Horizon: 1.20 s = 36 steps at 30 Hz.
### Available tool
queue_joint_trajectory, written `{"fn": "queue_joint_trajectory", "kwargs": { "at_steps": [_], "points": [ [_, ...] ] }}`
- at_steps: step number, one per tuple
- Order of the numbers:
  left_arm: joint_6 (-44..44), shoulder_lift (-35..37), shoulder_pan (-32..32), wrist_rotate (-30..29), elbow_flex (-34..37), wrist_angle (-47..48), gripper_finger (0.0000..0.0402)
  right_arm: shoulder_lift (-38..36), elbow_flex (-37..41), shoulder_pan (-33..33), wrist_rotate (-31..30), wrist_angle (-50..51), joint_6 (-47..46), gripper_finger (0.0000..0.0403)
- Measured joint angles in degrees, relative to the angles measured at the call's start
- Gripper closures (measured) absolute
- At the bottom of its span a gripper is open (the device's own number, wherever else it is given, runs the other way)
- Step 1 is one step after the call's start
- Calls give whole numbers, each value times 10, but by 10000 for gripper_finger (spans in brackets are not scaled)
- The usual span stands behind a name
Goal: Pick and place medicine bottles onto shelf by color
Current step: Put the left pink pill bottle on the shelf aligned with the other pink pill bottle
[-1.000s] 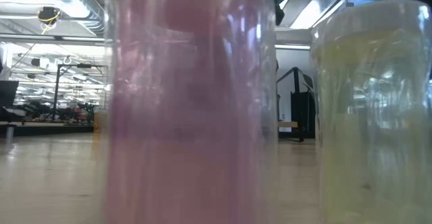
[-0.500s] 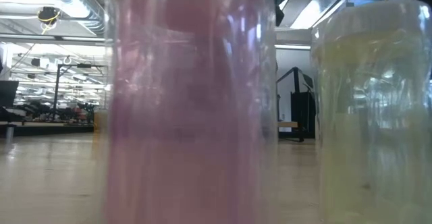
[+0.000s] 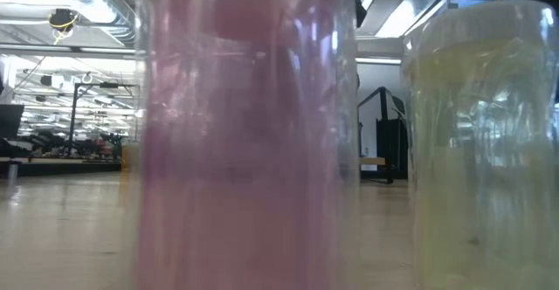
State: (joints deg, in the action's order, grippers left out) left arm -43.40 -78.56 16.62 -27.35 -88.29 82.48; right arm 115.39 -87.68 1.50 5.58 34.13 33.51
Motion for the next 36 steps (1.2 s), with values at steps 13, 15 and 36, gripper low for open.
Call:
{"fn": "queue_joint_trajectory", "kwargs": {
  "at_steps": [13, 15, 36],
  "points": [
    [-1, 0, 0, 0, 0, 0, 153, 5, 4, 22, 19, -2, 0, 171],
    [-1, 0, 0, 0, 0, 0, 153, 5, 11, 21, 20, -8, 2, 171],
    [-1, 0, 0, 0, 0, 0, 153, 32, 11, 25, 36, -22, 15, 171]
  ]
}}
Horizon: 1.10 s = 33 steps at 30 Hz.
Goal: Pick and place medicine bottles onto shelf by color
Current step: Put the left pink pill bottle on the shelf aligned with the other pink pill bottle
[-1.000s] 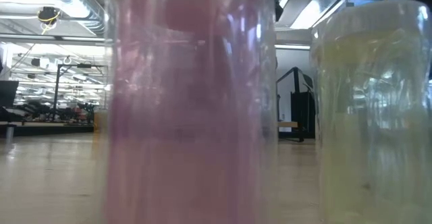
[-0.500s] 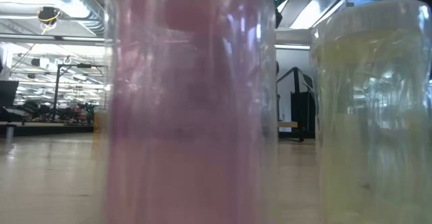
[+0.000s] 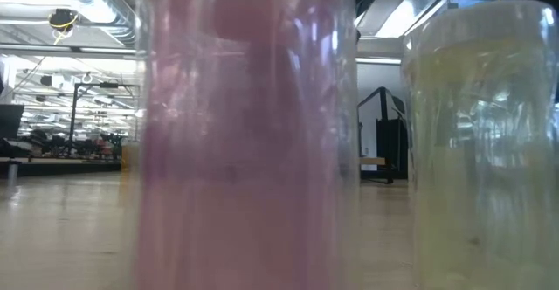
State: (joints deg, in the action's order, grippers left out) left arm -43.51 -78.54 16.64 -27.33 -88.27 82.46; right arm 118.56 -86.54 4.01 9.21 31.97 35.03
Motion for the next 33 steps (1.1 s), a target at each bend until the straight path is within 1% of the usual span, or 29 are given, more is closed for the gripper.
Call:
{"fn": "queue_joint_trajectory", "kwargs": {
  "at_steps": [11, 13, 16, 21, 25, 28, 33],
  "points": [
    [0, 0, 0, 0, 0, 0, 153, 2, 0, 0, -1, 0, -1, 175],
    [0, 0, 0, 0, 0, 0, 153, 2, 0, 0, -1, 0, -2, 186],
    [0, 0, 0, 0, 0, 0, 153, 2, 0, 0, -1, 0, -4, 213],
    [0, 0, 0, 0, 0, 0, 153, 2, 0, 0, -1, -2, -48, 263],
    [0, 0, 0, 0, 0, 0, 153, 2, 0, -1, -1, -4, -61, 287],
    [0, 0, 0, 0, 0, 0, 153, 2, 0, -2, -1, -4, -73, 287],
    [0, 0, 0, 0, 0, 0, 153, 2, 0, -2, 0, -4, -111, 272]
  ]
}}
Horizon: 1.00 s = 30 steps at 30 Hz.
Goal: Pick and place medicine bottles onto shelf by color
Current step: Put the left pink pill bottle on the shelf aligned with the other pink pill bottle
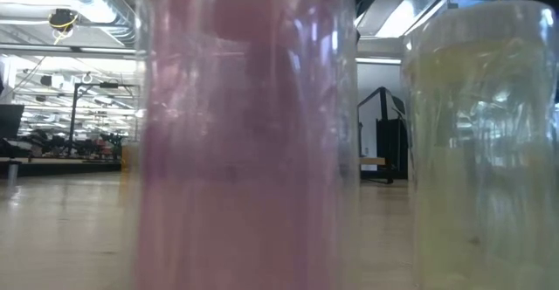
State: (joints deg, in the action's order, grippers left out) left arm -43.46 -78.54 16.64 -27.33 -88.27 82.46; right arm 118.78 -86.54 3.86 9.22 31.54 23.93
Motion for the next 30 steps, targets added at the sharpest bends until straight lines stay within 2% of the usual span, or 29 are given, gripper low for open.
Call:
{"fn": "queue_joint_trajectory", "kwargs": {
  "at_steps": [8, 14, 22, 30],
  "points": [
    [0, 0, 0, 0, 0, 0, 153, -25, 0, 0, 5, 17, -40, 285],
    [1, 0, 0, 2, 0, -2, 153, -61, 0, 0, 23, 33, -78, 278],
    [1, 0, 0, 2, 0, -4, 153, -127, 0, 17, -32, 80, -173, 282],
    [1, 0, 0, 2, 0, -8, 153, -184, 0, 60, -113, 140, -305, 282]
  ]
}}
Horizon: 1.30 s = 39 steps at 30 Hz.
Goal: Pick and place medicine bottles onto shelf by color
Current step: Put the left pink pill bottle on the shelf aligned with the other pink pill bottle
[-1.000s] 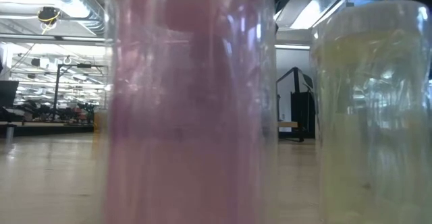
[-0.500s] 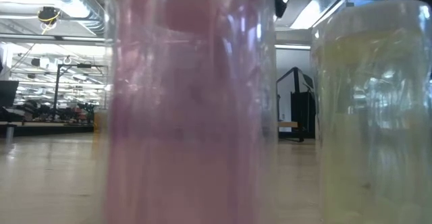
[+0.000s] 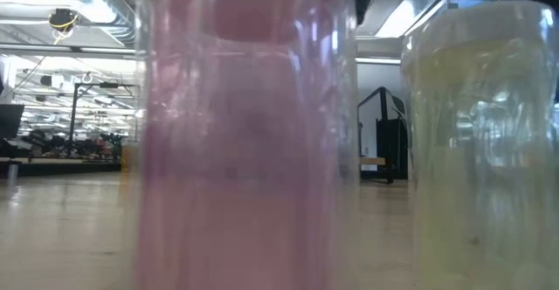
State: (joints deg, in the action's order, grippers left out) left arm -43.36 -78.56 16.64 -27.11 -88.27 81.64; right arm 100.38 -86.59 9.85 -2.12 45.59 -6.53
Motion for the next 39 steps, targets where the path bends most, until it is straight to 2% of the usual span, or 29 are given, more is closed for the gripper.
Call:
{"fn": "queue_joint_trajectory", "kwargs": {
  "at_steps": [4, 7, 13, 22, 31, 39],
  "points": [
    [0, 0, 0, 0, 0, -4, 153, -7, 0, 27, -41, 18, -60, 281],
    [0, 0, 0, 0, 0, -4, 153, -7, 0, 52, -49, 27, -94, 281],
    [0, 0, -7, 0, 0, -18, 153, -7, 0, 94, -74, 33, -106, 280],
    [4, 0, -31, 0, 0, -27, 153, 10, 0, 121, -63, 39, 109, 280],
    [5, 0, -34, 0, 0, -27, 153, 11, 0, 168, 96, 40, 279, 280],
    [5, 0, -34, 0, 0, -28, 153, 11, 0, 191, 93, 33, 351, 279]
  ]
}}
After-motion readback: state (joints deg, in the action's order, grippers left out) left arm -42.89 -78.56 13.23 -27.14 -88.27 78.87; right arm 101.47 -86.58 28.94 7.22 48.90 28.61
